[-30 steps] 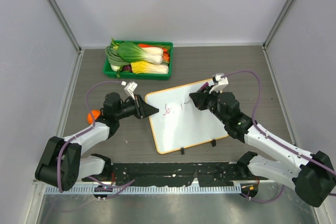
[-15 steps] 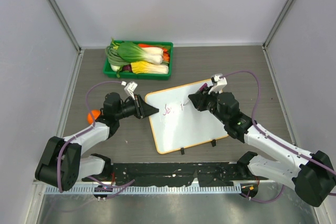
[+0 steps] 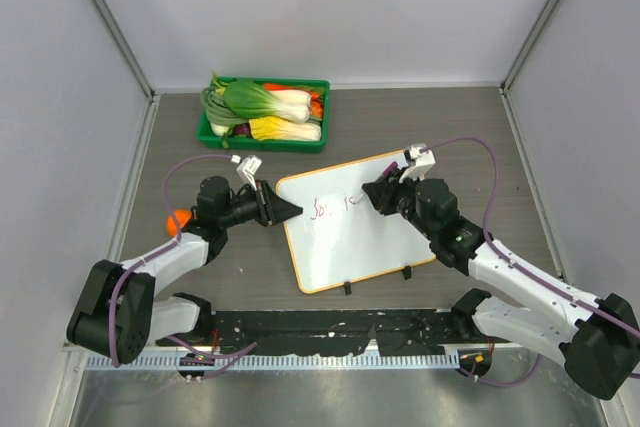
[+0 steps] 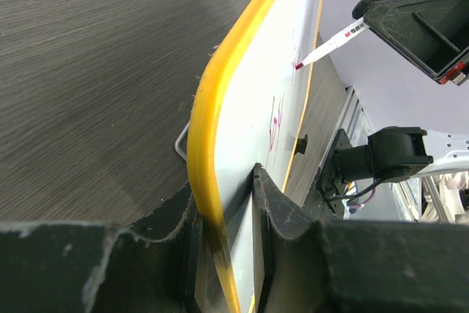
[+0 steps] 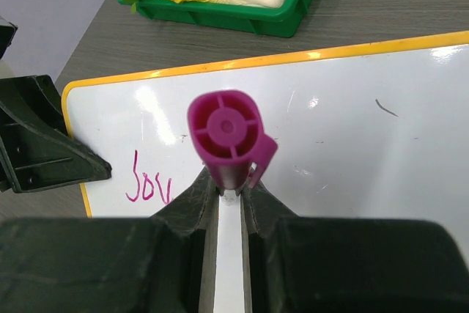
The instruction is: Write a sentence on the whiteboard
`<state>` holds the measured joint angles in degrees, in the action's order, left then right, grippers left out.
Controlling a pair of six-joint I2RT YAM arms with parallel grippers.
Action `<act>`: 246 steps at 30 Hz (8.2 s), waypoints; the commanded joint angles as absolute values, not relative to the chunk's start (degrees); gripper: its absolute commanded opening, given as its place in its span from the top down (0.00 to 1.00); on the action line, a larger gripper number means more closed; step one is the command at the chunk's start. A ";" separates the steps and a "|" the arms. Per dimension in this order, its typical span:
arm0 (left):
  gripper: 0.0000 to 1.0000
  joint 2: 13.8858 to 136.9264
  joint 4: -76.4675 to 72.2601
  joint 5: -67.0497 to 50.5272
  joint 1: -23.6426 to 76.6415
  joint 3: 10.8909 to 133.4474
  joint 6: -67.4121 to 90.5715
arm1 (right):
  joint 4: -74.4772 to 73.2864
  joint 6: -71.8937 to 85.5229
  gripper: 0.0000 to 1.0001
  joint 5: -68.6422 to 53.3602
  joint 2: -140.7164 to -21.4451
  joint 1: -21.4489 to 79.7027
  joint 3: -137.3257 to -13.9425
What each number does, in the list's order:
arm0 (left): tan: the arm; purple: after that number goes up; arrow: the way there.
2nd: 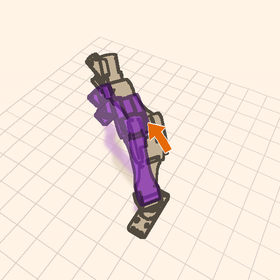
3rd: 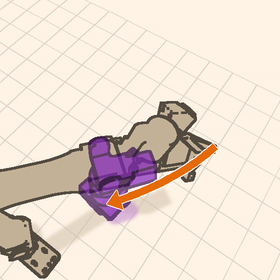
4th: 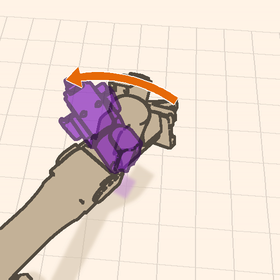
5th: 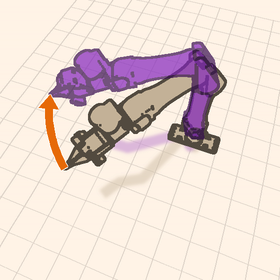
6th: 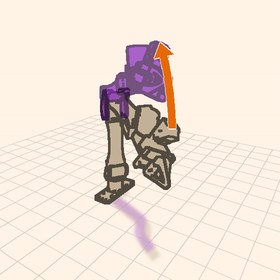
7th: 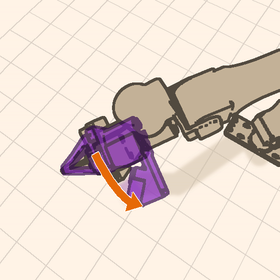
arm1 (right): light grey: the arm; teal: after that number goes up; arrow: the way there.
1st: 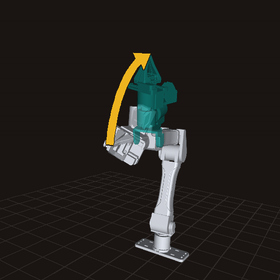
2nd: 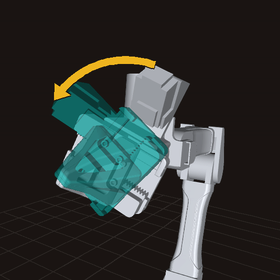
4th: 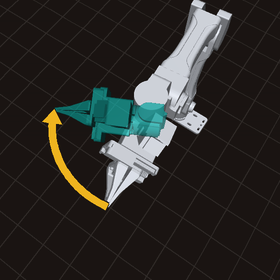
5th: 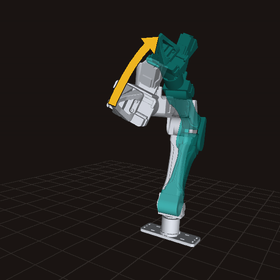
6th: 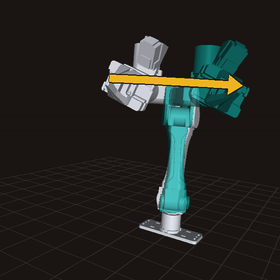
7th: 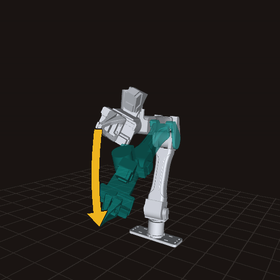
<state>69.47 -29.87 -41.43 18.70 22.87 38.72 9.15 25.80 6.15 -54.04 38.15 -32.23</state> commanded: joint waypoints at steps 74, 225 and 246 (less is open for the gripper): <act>1.00 70.31 -24.96 -33.84 18.81 21.09 29.18 | 6.68 24.26 0.99 4.22 -40.96 30.23 -31.02; 1.00 70.40 -24.96 -33.93 18.81 21.27 29.09 | 10.90 25.93 0.99 5.62 -51.42 30.23 -33.40; 1.00 70.22 -24.96 -33.93 18.90 21.18 29.00 | 7.30 25.05 0.99 4.04 -50.28 30.23 -32.08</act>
<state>69.25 -29.76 -41.41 18.70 22.85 38.52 8.47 26.28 3.38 -51.31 30.35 -31.64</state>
